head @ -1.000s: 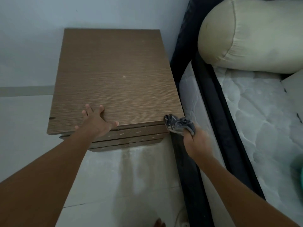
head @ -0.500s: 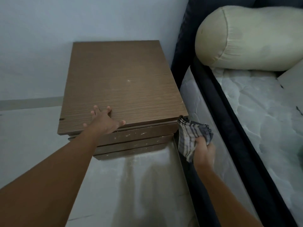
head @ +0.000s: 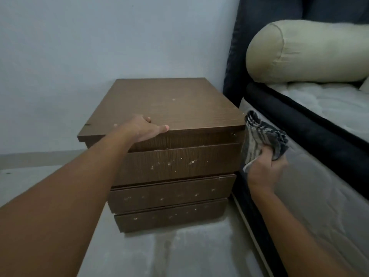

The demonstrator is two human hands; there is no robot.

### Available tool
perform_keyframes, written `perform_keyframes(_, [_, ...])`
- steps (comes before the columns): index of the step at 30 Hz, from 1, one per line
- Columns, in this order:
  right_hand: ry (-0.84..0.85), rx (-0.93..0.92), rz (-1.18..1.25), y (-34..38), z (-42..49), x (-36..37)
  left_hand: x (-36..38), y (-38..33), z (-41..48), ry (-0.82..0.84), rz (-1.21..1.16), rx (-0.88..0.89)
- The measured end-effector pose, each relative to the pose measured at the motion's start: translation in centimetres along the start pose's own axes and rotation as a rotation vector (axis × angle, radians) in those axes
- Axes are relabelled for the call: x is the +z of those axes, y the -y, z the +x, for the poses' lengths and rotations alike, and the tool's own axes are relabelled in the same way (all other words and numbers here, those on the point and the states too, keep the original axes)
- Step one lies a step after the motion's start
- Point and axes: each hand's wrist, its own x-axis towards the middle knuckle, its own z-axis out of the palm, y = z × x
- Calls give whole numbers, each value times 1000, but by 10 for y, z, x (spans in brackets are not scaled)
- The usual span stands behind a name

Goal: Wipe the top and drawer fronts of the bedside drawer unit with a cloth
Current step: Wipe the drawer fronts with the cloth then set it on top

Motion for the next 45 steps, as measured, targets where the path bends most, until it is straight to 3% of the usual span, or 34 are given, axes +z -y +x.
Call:
perform_keyframes(5, [14,-68,51,-35,-4,4,12,24,-17,-271,57,121])
perform_keyframes(9, [239,-90,-85,-43,-9,22,16,63,-48,-543,81,162])
perform_keyframes(12, [318,-90,-227,-39,-19,39,3,97,-55,-594,45,121])
perform_keyframes(16, [346,-88,-268,-31,-41,54,-10,122,-58,-642,-235,93])
perform_keyframes(25, [523,-158,-300,-16,-122,111,-16,133,-48,-678,-605,51])
perform_keyframes(36, [857,-298,-239,7,-220,171,-19,158,-32,-454,-1082,44])
perform_keyframes(42, [1061,-408,-232,23,-240,185,-31,165,-37,-409,-1165,68])
perform_keyframes(45, [1151,-377,-229,23,-237,190,-35,171,-37,-378,-1191,73])
